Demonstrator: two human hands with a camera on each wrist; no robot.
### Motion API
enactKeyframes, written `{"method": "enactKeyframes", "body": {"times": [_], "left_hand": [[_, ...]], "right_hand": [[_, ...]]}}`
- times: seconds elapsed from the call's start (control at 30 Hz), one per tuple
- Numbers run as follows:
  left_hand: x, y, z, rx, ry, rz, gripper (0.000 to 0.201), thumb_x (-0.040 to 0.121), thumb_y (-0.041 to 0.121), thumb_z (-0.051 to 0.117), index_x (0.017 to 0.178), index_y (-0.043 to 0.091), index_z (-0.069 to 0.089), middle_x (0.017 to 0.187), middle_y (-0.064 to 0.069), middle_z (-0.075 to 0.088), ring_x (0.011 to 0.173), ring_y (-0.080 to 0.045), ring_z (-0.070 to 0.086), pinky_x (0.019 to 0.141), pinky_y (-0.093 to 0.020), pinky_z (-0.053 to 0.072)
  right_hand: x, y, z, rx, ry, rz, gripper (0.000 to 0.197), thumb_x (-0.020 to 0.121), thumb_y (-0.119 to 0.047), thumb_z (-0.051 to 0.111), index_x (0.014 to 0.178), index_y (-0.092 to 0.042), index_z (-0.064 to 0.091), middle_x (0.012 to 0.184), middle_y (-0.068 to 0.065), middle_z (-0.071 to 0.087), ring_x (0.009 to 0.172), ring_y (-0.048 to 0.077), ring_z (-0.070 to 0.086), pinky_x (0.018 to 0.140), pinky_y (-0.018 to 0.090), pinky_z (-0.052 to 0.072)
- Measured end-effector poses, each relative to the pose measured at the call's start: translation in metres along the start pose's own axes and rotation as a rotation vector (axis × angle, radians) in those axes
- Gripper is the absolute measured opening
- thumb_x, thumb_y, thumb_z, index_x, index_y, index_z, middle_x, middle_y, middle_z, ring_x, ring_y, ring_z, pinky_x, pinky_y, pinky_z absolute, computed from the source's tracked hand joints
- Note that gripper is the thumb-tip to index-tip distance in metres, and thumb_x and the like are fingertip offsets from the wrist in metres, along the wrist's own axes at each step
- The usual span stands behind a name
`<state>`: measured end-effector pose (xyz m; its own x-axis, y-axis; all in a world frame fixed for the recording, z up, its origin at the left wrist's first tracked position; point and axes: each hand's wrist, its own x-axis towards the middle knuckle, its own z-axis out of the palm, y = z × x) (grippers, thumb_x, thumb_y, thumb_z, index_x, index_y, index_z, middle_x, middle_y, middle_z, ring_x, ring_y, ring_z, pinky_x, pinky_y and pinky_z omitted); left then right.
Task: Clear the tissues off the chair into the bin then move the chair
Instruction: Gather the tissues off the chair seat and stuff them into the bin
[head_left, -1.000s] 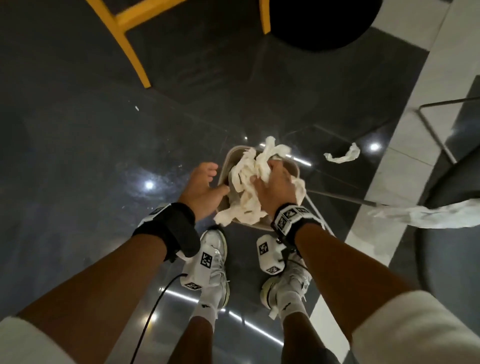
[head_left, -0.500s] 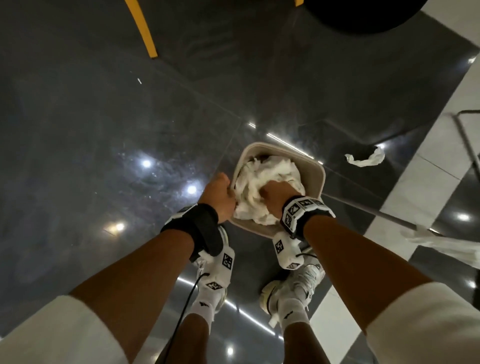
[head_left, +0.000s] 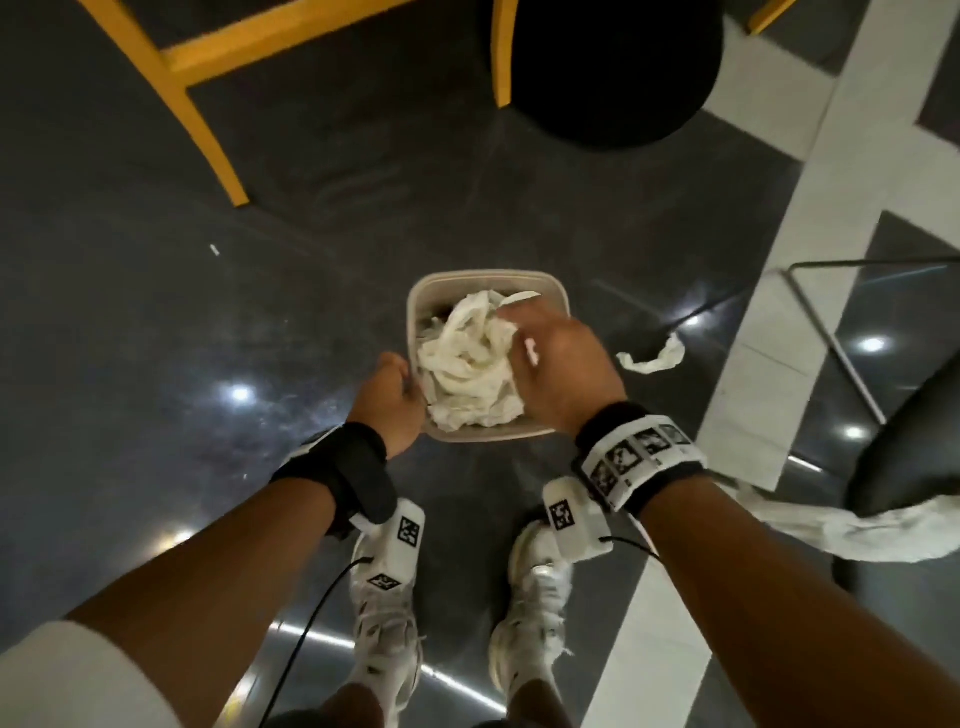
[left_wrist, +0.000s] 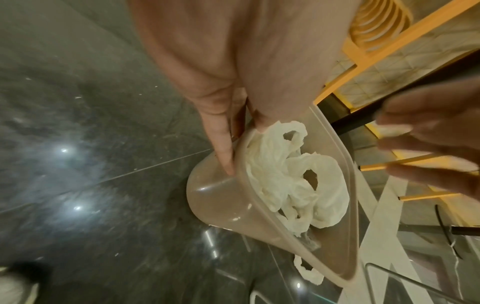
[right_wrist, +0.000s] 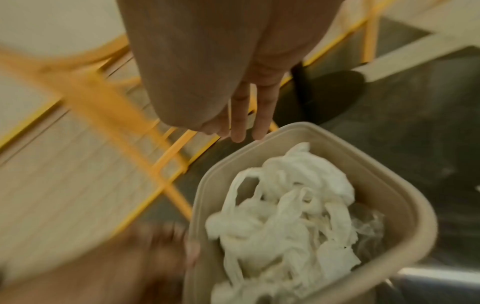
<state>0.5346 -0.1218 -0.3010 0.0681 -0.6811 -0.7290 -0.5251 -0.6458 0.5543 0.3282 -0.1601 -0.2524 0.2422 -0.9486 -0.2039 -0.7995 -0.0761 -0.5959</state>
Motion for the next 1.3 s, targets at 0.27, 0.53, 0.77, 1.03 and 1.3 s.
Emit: {"method": "enactKeyframes", "body": {"times": [0.27,0.53,0.77,1.03,1.3], "left_hand": [[0.054,0.038,0.015,-0.072,0.095,0.13,0.016,0.092,0.025,0.056,0.101,0.017,0.046,0.091,-0.012,0.067,0.08,-0.026,0.07,0.066,-0.046,0.062],[0.111,0.048,0.043,0.017,0.214,0.44,0.016,0.093,0.027,0.053,0.091,0.013,0.046,0.091,-0.011,0.061,0.078,-0.026,0.061,0.063,-0.039,0.051],[0.13,0.051,0.054,0.01,0.219,0.5,0.019,0.092,0.032,0.047,0.088,0.014,0.046,0.092,-0.01,0.056,0.076,-0.022,0.055,0.065,-0.036,0.047],[0.084,0.075,0.048,-0.21,-0.033,0.281,0.047,0.102,0.015,0.046,0.142,0.03,0.027,0.126,-0.001,0.053,0.095,-0.021,0.068,0.057,-0.03,0.062],[0.013,0.025,0.043,-0.188,-0.122,0.106,0.048,0.1,0.009,0.051,0.139,0.029,0.031,0.127,0.0,0.051,0.105,-0.026,0.062,0.052,-0.032,0.061]], "right_hand": [[0.039,0.198,0.006,-0.062,-0.006,0.948,0.039,0.088,-0.027,0.052,0.118,-0.005,0.065,0.127,0.022,0.064,0.117,0.04,0.06,0.093,0.038,0.047],[0.045,0.27,0.083,-0.373,-0.552,0.86,0.04,0.105,-0.029,0.039,0.137,-0.014,0.057,0.146,0.012,0.054,0.139,0.033,0.044,0.118,0.042,0.03],[0.051,0.291,0.086,-0.337,-0.497,0.903,0.041,0.102,-0.035,0.038,0.136,-0.019,0.056,0.144,0.014,0.054,0.134,0.034,0.049,0.114,0.044,0.036],[0.064,0.227,-0.016,0.139,0.241,0.881,0.036,0.093,-0.028,0.057,0.116,-0.002,0.066,0.118,0.019,0.068,0.115,0.036,0.063,0.099,0.04,0.048],[0.015,0.039,-0.04,0.242,0.184,0.411,0.017,0.089,-0.024,0.062,0.09,-0.014,0.076,0.092,0.007,0.076,0.088,0.019,0.07,0.078,0.028,0.052]]}}
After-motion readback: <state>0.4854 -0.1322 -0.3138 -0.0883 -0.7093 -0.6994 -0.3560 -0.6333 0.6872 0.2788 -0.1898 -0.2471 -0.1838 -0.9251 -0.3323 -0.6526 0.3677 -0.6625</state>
